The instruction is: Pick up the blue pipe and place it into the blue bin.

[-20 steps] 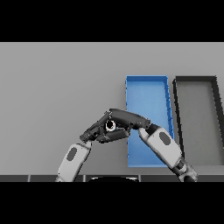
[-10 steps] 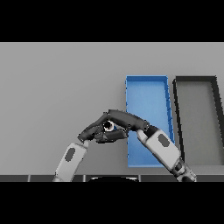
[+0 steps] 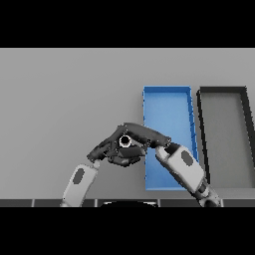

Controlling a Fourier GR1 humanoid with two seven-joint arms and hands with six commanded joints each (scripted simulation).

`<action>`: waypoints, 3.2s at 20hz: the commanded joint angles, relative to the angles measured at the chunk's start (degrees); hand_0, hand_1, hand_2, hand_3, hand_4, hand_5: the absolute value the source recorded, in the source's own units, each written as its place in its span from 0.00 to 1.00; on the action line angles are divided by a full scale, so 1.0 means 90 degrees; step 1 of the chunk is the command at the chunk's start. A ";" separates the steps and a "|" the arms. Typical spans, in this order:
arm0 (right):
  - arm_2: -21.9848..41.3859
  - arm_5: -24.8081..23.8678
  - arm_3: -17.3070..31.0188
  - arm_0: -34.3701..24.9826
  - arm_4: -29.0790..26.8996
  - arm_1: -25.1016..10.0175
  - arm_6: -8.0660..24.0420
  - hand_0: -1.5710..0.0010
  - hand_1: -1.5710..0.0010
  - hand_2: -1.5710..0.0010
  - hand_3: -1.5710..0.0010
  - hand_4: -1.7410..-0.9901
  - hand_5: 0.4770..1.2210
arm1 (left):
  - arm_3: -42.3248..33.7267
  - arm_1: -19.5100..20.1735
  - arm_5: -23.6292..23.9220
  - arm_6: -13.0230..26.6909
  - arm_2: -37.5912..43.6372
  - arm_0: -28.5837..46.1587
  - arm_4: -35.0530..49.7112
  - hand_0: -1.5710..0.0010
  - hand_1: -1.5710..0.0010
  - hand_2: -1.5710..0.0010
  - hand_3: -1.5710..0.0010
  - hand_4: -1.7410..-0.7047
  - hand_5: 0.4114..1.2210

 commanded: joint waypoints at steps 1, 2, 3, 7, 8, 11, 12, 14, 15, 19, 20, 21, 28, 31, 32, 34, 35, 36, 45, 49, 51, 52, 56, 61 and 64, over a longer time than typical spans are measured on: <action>-0.0102 -0.0068 0.0012 -0.0124 -0.0192 0.0006 0.0183 0.00 0.00 0.00 0.00 0.00 1.00 | 0.0006 -0.0040 0.0005 0.0072 -0.0005 -0.0049 0.0009 0.98 0.98 0.99 0.99 0.79 0.09; -0.0207 -0.0213 -0.0064 -0.0208 -0.0517 -0.0012 0.0434 0.00 0.00 0.00 0.00 0.00 1.00 | 0.0028 -0.0058 0.0007 0.0088 -0.0029 -0.0045 -0.0009 0.99 0.99 0.99 0.99 0.80 0.08; -0.0321 -0.0369 -0.0135 -0.0384 -0.0850 -0.0024 0.0614 0.00 0.00 0.00 0.00 0.00 1.00 | 0.0043 -0.0029 -0.0010 0.0023 -0.0038 -0.0020 -0.0023 0.99 0.99 0.99 0.99 0.80 0.07; -0.0981 -0.0726 0.0059 -0.1532 -0.1991 -0.0277 0.0994 0.00 0.00 0.00 0.00 0.00 1.00 | 0.0027 -0.0088 -0.0039 0.0217 -0.0034 -0.0120 0.0026 1.00 1.00 1.00 1.00 0.81 0.04; -0.1160 -0.0672 0.0241 -0.1808 -0.2187 -0.0380 0.0889 0.00 0.00 0.00 0.00 0.00 1.00 | 0.0008 -0.0095 -0.0042 0.0218 -0.0072 -0.0050 0.0013 1.00 1.00 1.00 1.00 0.81 0.04; -0.1692 -0.1094 0.0737 -0.2541 -0.2153 -0.0669 0.0523 0.00 0.00 0.00 0.00 0.00 1.00 | -0.0092 -0.0027 -0.0045 0.0250 -0.0020 0.0012 0.0051 1.00 1.00 1.00 1.00 0.81 0.03; -0.1869 -0.1231 0.0921 -0.2711 -0.2053 -0.0874 0.0499 0.00 0.00 0.00 0.00 0.00 1.00 | -0.0098 -0.0030 -0.0025 0.0348 -0.0002 -0.0013 0.0042 1.00 1.00 1.00 1.00 0.81 0.03; -0.2116 -0.1470 0.1438 -0.3152 -0.1800 -0.1149 0.0497 0.00 0.00 0.00 0.00 0.00 1.00 | -0.0055 -0.0028 -0.0020 0.0379 -0.0025 -0.0042 -0.0018 1.00 1.00 1.00 1.00 0.82 0.02; -0.2207 -0.1524 0.1650 -0.3181 -0.1739 -0.1252 0.0513 0.00 0.00 0.00 0.00 0.00 1.00 | -0.0016 -0.0014 -0.0074 0.0411 0.0008 -0.0103 0.0030 1.00 1.00 1.00 1.00 0.82 0.02; -0.2560 -0.1301 0.2670 -0.3020 -0.1317 -0.1803 0.0374 0.00 0.00 0.00 0.00 0.00 1.00 | 0.0028 -0.0013 -0.0004 0.0269 -0.0037 -0.0067 -0.0087 1.00 1.00 1.00 1.00 0.83 0.00; -0.2587 -0.1234 0.2675 -0.2788 -0.1271 -0.1889 0.0330 0.00 0.00 0.00 0.00 0.00 1.00 | -0.0002 -0.0005 0.0037 0.0201 -0.0027 -0.0088 -0.0115 1.00 1.00 1.00 1.00 0.83 0.00; -0.2634 -0.1221 0.2781 -0.2654 -0.1284 -0.1940 0.0375 0.00 0.00 0.00 0.00 0.00 1.00 | -0.0038 0.0031 0.0044 0.0161 -0.0037 -0.0045 -0.0138 1.00 1.00 1.00 1.00 0.84 0.00; -0.2593 -0.1407 0.2475 -0.1003 -0.1098 -0.2163 0.0585 0.00 0.00 0.00 0.00 0.00 1.00 | -0.0083 0.0053 -0.0035 0.0212 -0.0025 0.0030 -0.0036 1.00 1.00 1.00 1.00 0.84 0.01; -0.2491 -0.1777 0.1999 -0.0154 -0.1057 -0.2171 0.0926 0.00 0.00 0.00 0.00 0.00 1.00 | -0.0162 0.0042 -0.0015 0.0142 -0.0069 0.0130 -0.0036 1.00 1.00 1.00 1.00 0.83 0.02; -0.2491 -0.1868 0.1923 0.0040 -0.1017 -0.2221 0.0998 0.00 0.00 0.00 0.00 0.00 1.00 | -0.0164 0.0037 -0.0010 0.0263 -0.0037 0.0104 -0.0015 1.00 1.00 1.00 1.00 0.83 0.02; -0.2304 -0.2277 0.1715 0.0255 -0.0817 -0.2215 0.1361 0.00 0.00 0.00 0.00 0.00 1.00 | -0.0218 0.0068 -0.0049 0.0217 -0.0097 0.0218 -0.0021 1.00 1.00 1.00 1.00 0.83 0.02; -0.2151 -0.2437 0.1657 0.0453 -0.0609 -0.2229 0.1397 0.00 0.00 0.00 0.00 0.00 1.00 | -0.0269 0.0077 -0.0075 0.0265 -0.0096 0.0220 0.0009 1.00 1.00 1.00 1.00 0.83 0.02; -0.1976 -0.2707 0.1690 0.0586 -0.0525 -0.2335 0.1397 0.00 0.00 0.00 0.04 0.00 1.00 | -0.0271 0.0055 -0.0060 0.0305 -0.0088 0.0179 0.0013 1.00 1.00 1.00 1.00 0.82 0.01; 0.0692 -0.4400 0.2677 0.0299 -0.1662 -0.3916 0.1397 0.40 0.46 0.45 0.68 0.32 1.00 | -0.0262 0.0073 -0.0034 0.0336 -0.0087 0.0141 -0.0038 1.00 1.00 1.00 1.00 0.83 0.01; 0.2155 -0.3953 0.2907 -0.0381 -0.2320 -0.4556 0.1397 0.76 0.78 0.78 0.87 0.69 0.89 | -0.0412 0.0048 -0.0054 0.0341 -0.0186 0.0267 -0.0031 1.00 1.00 1.00 1.00 0.83 0.02; 0.2673 -0.3608 0.2921 -0.0668 -0.2292 -0.4797 0.1398 0.84 0.86 0.86 0.92 0.80 0.74 | -0.0403 0.0054 -0.0052 0.0369 -0.0177 0.0300 -0.0024 1.00 1.00 1.00 1.00 0.83 0.02; 0.2823 -0.3561 0.2879 -0.0749 -0.2284 -0.4890 0.1398 0.87 0.89 0.89 0.93 0.84 0.67 | -0.0347 0.0057 -0.0060 0.0465 -0.0104 0.0209 0.0014 1.00 1.00 1.00 1.00 0.83 0.02; 0.3130 -0.3627 0.2863 -0.0836 -0.2240 -0.4933 0.1387 0.95 0.95 0.95 0.97 0.90 0.50 | -0.0253 0.0040 0.0018 0.0366 -0.0142 0.0205 -0.0114 1.00 1.00 1.00 1.00 0.83 0.02; 0.3303 -0.3526 0.3021 -0.0951 -0.2065 -0.4945 0.1353 0.98 0.98 0.98 0.99 0.94 0.32 | -0.0309 0.0039 -0.0003 0.0269 -0.0161 0.0225 -0.0085 1.00 1.00 1.00 1.00 0.82 0.02; 0.3314 -0.3425 0.3134 -0.0990 -0.1991 -0.4940 0.1266 0.99 0.99 0.99 1.00 0.96 0.26 | -0.0280 -0.0006 0.0074 0.0319 -0.0184 0.0231 -0.0161 1.00 1.00 1.00 1.00 0.82 0.02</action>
